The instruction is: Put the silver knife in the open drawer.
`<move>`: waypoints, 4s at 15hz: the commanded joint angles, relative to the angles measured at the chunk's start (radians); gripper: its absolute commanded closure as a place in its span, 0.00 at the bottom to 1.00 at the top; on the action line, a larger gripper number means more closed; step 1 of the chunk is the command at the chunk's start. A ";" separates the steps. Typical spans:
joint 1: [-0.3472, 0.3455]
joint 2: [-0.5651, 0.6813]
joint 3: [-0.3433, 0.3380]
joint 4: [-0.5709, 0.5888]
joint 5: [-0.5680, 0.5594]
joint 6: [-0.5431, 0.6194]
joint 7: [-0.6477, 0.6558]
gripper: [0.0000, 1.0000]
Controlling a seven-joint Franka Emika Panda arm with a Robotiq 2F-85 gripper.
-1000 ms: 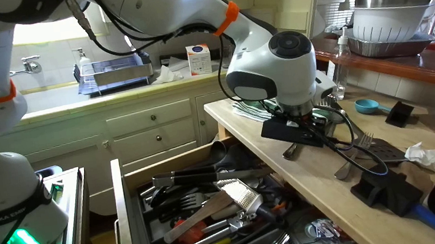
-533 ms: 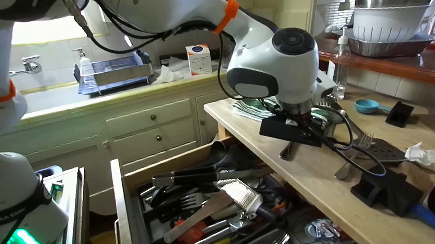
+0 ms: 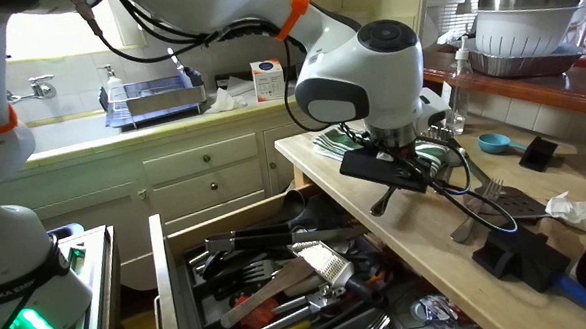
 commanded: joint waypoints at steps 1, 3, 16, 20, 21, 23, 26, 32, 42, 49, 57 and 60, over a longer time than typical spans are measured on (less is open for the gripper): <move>0.014 -0.093 -0.031 -0.105 -0.081 -0.042 0.056 0.96; 0.012 -0.142 -0.033 -0.174 -0.094 -0.032 0.066 0.96; -0.052 -0.576 -0.274 -0.790 0.021 0.278 0.166 0.96; -0.033 -0.537 -0.270 -0.745 0.002 0.243 0.139 0.82; -0.028 -0.535 -0.264 -0.743 0.002 0.243 0.140 0.82; -0.020 -0.531 -0.256 -0.741 0.002 0.243 0.143 0.82; -0.054 -0.451 -0.287 -0.711 -0.051 0.195 0.189 0.96; -0.097 -0.321 -0.371 -0.662 -0.035 0.139 0.218 0.96; -0.251 -0.110 -0.311 -0.418 0.001 0.076 0.169 0.96; -0.338 0.034 -0.164 -0.284 0.025 0.205 0.075 0.96; -0.428 0.119 -0.039 -0.247 -0.008 0.284 0.065 0.96; -0.453 0.125 -0.025 -0.249 -0.024 0.278 0.068 0.96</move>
